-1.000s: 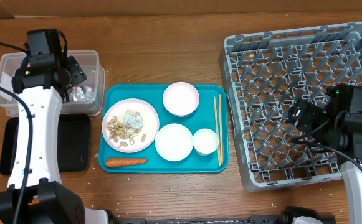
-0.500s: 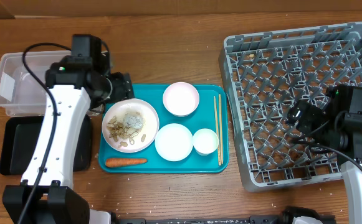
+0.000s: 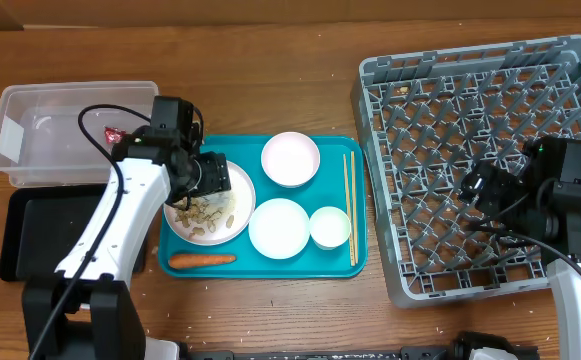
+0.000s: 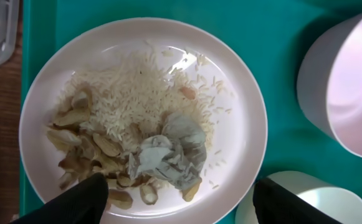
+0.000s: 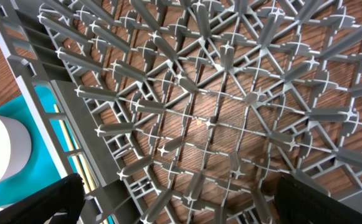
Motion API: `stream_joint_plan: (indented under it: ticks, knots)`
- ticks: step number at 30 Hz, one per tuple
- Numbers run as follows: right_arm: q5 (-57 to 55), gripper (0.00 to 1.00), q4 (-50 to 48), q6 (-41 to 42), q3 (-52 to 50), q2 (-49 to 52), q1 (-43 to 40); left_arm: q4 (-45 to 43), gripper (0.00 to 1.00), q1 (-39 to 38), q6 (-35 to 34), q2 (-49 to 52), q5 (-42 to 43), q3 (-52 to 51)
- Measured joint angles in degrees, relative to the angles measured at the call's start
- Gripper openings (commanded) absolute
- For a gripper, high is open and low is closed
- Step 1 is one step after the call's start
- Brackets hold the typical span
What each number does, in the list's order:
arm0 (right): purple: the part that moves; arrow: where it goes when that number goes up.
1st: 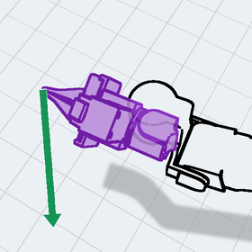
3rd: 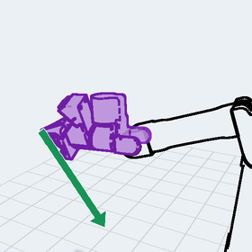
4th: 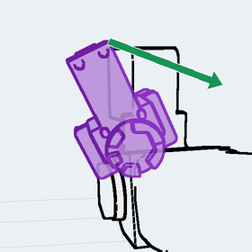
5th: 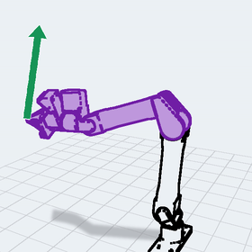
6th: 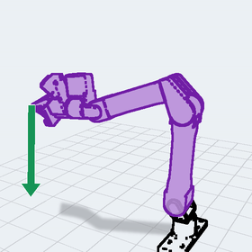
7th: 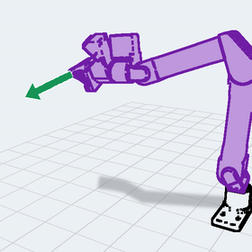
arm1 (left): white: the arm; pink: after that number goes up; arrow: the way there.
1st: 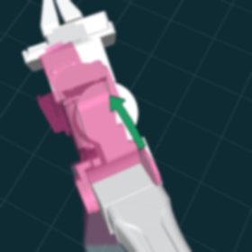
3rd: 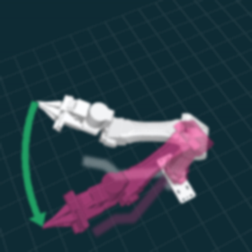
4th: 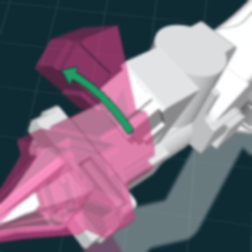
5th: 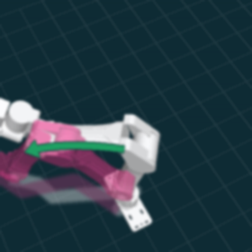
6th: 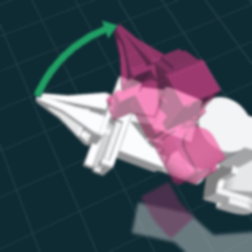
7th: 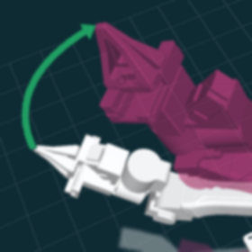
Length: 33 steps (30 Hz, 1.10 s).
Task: Sort waste into correct bins and load items into the dishwasher
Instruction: 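Return the left gripper to the plate and grasp the tissue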
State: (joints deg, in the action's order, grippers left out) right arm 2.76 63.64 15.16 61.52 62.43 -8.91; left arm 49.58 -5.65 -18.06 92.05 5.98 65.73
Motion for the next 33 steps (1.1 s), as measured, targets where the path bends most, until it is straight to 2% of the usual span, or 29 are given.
stream_joint_plan:
  ticks: [2,5,9,10,14,18,23,28,33]
  knots:
    - [0.0,1.0,-0.02,0.0,0.0,0.0,0.0,-0.68,0.75,0.0,0.0,0.87,-0.04,-0.52]
    - [0.02,1.0,0.0,0.02,0.0,0.0,0.0,-1.22,0.62,0.0,-0.02,3.67,-0.22,-0.57]
    - [0.0,1.0,-0.02,0.04,0.0,0.0,0.0,-1.73,0.33,0.0,-0.24,7.34,-0.26,-0.68]
    - [0.02,1.0,0.0,0.04,0.0,0.0,0.0,-1.81,0.23,0.0,-0.68,7.67,-0.22,-0.79]
    - [0.0,1.0,0.02,0.04,0.0,0.0,0.0,-2.47,0.04,0.0,-0.98,8.0,-0.28,-0.87]
    - [0.02,1.0,0.02,0.02,0.0,0.0,0.0,-1.57,0.04,0.0,-0.83,8.0,-0.44,-0.76]
    - [0.02,1.0,0.0,0.0,0.0,0.0,0.0,3.76,0.04,0.0,0.11,8.0,-0.76,2.64]
    - [0.02,1.0,0.02,0.02,0.0,0.0,0.0,11.8,0.04,0.0,1.4,8.0,-3.04,12.44]
    - [0.0,1.0,0.02,0.0,0.0,0.0,0.0,15.58,0.04,0.0,1.81,7.96,-5.7,20.02]
